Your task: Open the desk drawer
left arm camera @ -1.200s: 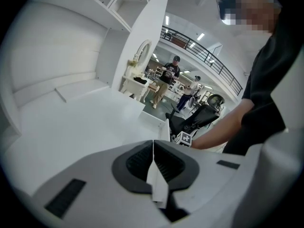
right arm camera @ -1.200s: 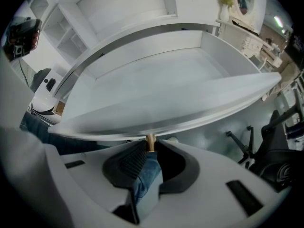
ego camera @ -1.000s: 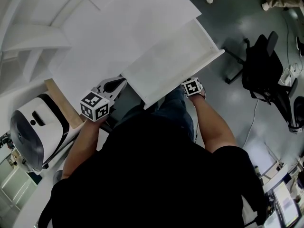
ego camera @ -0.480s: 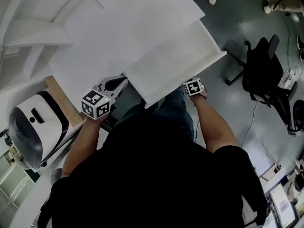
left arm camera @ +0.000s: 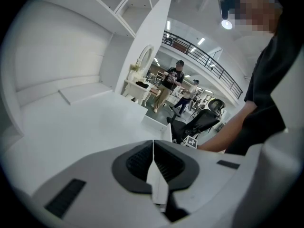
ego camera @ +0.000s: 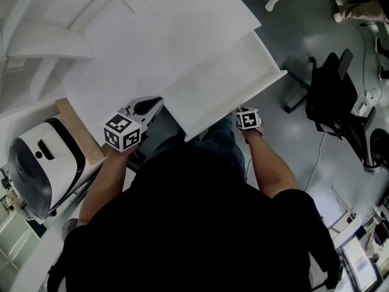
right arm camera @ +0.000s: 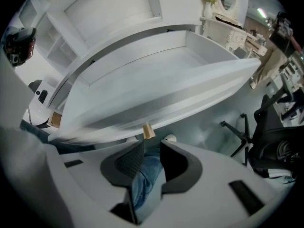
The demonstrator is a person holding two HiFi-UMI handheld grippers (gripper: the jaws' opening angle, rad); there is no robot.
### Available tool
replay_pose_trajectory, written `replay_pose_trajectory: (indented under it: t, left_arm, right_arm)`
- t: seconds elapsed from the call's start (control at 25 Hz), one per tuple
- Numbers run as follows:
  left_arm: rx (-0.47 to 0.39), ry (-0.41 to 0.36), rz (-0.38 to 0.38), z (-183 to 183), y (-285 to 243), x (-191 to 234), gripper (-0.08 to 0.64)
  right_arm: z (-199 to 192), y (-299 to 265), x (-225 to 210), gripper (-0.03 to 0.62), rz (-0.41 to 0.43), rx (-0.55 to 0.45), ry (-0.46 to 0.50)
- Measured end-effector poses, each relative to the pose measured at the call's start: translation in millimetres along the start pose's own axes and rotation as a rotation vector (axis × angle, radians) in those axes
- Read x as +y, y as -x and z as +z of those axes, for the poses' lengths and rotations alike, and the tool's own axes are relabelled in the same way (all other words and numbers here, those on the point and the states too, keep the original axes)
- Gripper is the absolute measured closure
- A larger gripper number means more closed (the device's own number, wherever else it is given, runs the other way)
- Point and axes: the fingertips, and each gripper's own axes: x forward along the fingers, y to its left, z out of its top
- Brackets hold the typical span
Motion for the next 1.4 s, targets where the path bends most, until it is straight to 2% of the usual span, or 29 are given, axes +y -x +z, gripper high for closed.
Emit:
replay_pose_trajectory:
  t: [0.24,0.68,1.04,1.4]
  left_arm:
    - [-0.024,-0.012,-0.016,9,2,7,0.548]
    - [-0.097,-0.042,-0.051,44,6,17,0.548]
    - [-0.128,-0.084,-0.086,63,12,18,0.548]
    - [-0.164,-0.112,-0.105,75,21,16,0.548]
  right_arm:
    - [22,35,-1,0.484,0.016,-0.139,-0.083]
    - [77,126,6,0.486,0.028,-0.406,-0.092]
    - [151,220,27,0.495,0.063,-0.682,-0.115]
    - [194,304,54,0.514,0.067,-0.845,-0.088]
